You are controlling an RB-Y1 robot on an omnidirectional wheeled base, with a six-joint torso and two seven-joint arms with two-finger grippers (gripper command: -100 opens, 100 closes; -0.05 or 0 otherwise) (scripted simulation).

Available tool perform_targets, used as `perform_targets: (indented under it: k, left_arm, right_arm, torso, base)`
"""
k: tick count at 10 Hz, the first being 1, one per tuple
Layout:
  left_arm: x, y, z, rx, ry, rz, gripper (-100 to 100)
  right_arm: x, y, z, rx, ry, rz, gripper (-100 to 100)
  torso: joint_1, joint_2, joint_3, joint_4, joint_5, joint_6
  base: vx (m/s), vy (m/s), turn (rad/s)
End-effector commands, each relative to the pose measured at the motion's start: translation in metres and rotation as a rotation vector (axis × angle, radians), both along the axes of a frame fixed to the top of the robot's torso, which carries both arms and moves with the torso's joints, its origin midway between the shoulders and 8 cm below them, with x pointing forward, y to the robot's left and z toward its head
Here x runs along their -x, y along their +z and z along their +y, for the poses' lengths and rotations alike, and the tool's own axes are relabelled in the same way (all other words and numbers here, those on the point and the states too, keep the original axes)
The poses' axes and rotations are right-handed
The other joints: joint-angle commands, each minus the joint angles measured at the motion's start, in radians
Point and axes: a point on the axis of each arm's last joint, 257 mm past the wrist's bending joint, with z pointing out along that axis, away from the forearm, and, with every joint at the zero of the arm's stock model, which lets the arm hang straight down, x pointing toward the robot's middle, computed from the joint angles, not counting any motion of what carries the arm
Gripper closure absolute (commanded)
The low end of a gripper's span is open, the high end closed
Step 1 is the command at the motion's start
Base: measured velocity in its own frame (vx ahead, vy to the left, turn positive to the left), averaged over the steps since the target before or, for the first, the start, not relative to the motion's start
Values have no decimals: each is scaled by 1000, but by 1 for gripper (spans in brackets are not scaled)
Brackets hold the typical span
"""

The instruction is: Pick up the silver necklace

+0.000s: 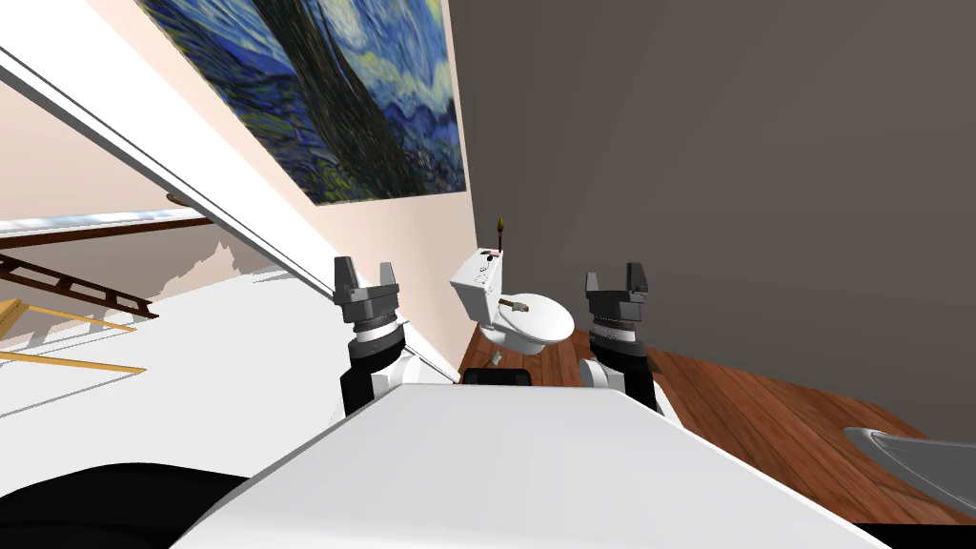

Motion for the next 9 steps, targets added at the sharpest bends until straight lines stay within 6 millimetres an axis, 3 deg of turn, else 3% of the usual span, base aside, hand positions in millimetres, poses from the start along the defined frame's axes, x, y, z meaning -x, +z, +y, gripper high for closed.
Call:
perform_targets:
  k: [1, 4, 9]
  left_arm:
    - [-18, -9, -3, -18, -15, 43, -100]
    - [-57, -28, -5, -44, -32, 131, -100]
    - [-96, -51, -4, -53, -38, 235, -100]
  right_arm:
    - [0, 0, 0, 0, 0, 0, 0]
    - [0, 0, 0, 0, 0, 0, 0]
    - [0, 0, 0, 0, 0, 0, 0]
  torso:
    - [0, 0, 0, 0, 0, 0]
    - [-4, 3, 2, 1, -1, 0]
    - [-3, 2, 1, 0, -1, 0]
  base:
    - [-27, -41, 1]
    - [-57, -71, 4]
    - [-36, -44, 4]
